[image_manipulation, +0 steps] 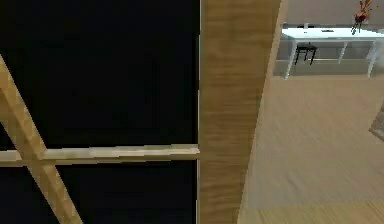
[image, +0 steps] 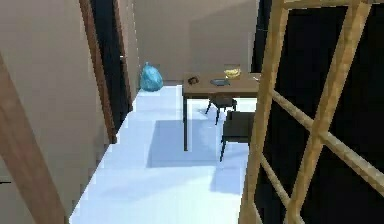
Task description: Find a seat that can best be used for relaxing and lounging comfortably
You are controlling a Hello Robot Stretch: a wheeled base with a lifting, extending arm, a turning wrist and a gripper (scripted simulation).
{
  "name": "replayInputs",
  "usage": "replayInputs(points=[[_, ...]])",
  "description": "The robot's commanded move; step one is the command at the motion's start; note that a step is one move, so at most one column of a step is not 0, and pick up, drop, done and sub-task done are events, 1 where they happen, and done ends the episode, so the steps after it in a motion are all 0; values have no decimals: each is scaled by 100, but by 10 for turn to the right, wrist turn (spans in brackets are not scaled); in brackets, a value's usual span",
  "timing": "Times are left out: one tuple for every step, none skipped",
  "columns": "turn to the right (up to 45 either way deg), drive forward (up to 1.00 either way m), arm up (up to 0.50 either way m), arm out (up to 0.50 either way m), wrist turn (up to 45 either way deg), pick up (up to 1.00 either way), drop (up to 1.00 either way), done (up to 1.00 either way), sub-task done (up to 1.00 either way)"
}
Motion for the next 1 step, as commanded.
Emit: replayInputs(points=[[0, 100, 0, 0, 0, 0, 0, 0, 0]])
